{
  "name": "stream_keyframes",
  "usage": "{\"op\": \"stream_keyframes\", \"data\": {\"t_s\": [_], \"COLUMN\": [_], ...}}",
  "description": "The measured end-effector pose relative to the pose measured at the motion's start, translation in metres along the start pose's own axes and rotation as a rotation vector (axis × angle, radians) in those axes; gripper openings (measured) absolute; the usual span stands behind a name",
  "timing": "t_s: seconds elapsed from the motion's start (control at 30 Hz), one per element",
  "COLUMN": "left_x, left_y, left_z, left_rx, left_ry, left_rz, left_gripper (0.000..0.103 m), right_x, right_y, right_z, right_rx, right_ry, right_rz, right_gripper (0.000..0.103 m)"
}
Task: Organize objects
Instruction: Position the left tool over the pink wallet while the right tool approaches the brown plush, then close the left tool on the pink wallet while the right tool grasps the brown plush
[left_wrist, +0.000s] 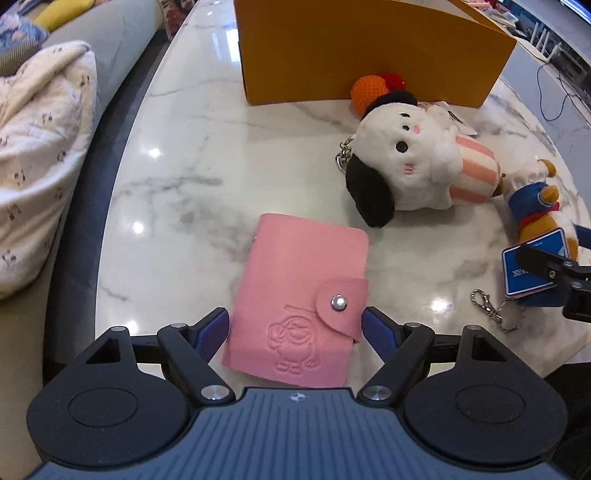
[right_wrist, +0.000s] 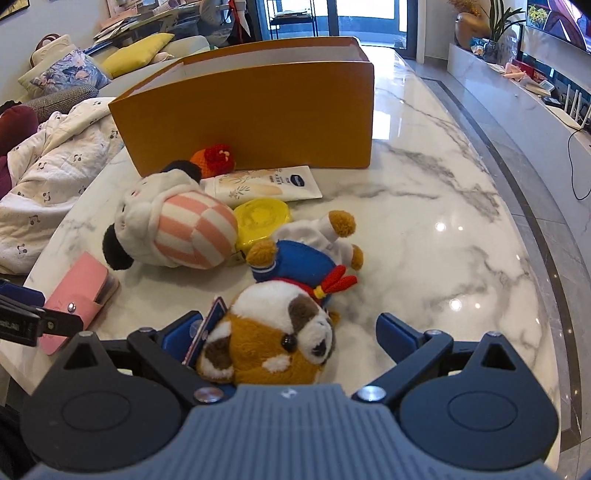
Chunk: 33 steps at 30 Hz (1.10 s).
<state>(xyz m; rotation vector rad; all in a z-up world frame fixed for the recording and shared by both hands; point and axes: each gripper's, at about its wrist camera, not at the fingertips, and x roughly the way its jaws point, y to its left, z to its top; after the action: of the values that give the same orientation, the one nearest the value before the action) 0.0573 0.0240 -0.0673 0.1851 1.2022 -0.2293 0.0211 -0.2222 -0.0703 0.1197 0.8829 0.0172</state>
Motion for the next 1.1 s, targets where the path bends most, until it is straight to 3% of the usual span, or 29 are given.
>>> {"op": "stream_keyframes", "data": {"t_s": [0.27, 0.67, 0.93, 1.1], "left_x": [0.009, 0.011, 0.014, 0.013], "left_y": [-0.020, -0.017, -0.006, -0.008], "left_z": [-0.004, -0.003, -0.002, -0.005], "left_rx": [0.086, -0.036, -0.143, -0.153], "left_ry": [-0.027, -0.046, -0.033, -0.046], "left_rz": [0.082, 0.091, 0.050, 0.055], "left_gripper": [0.096, 0.096, 0.099, 0.099], "right_x": [0.001, 0.019, 0.022, 0.024], "right_y": [-0.001, 0.007, 0.008, 0.011], "right_z": [-0.002, -0.009, -0.012, -0.013], "right_rx": [0.011, 0.047, 0.062, 0.042], "right_ry": [-0.020, -0.017, -0.042, -0.044], "right_rz": [-0.011, -0.044, -0.060, -0.073], "right_gripper": [0.100, 0.099, 0.100, 0.102]}}
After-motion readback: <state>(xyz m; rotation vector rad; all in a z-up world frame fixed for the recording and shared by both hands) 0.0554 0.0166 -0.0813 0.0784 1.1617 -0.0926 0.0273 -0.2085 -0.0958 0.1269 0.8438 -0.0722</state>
